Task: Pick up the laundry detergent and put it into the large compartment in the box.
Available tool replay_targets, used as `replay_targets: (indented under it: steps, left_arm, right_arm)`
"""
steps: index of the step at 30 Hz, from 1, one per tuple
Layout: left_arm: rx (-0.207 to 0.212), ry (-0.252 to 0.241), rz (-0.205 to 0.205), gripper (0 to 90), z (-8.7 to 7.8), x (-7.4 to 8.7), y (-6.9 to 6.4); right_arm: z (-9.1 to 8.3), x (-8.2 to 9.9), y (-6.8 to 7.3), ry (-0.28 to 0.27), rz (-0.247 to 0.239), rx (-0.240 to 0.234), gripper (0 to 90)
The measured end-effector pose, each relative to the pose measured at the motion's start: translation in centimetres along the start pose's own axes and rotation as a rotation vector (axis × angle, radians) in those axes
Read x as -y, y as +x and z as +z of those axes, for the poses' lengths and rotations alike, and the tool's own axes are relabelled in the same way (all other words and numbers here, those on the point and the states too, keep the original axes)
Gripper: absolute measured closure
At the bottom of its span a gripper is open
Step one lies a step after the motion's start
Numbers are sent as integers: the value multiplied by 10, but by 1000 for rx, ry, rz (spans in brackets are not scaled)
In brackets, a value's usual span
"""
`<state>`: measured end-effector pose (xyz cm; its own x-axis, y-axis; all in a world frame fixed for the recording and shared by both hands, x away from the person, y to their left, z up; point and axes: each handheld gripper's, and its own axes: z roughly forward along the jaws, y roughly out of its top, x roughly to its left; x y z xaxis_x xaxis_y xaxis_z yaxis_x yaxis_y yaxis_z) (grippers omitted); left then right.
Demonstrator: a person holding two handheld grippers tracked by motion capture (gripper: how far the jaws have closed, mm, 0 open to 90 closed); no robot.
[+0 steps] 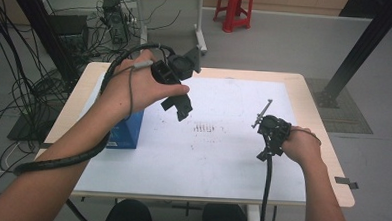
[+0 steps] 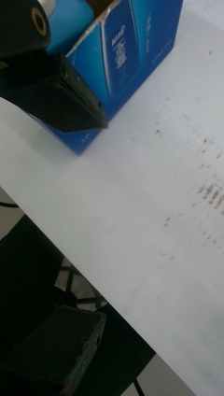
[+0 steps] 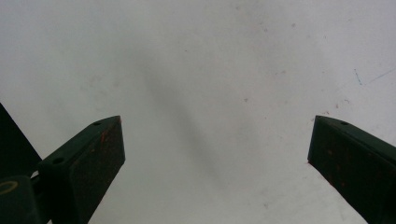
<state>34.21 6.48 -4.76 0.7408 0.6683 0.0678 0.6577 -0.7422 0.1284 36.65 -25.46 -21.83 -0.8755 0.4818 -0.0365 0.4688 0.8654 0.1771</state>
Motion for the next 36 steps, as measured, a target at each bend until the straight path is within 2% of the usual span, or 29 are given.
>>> replay_targets:
  steps: [9, 17, 36]
  left_arm:
    - [18, 17, 13, 77, 31, 2, -6]
    - [32, 52, 28, 76, 58, -1, -12]
    - [36, 52, 26, 76, 66, 0, -12]
  right_arm:
    - [0, -2, 1, 5, -1, 0, 34]
    - [-2, 0, 1, 8, -3, 4, 35]
    - [0, 0, 1, 9, -9, 6, 33]
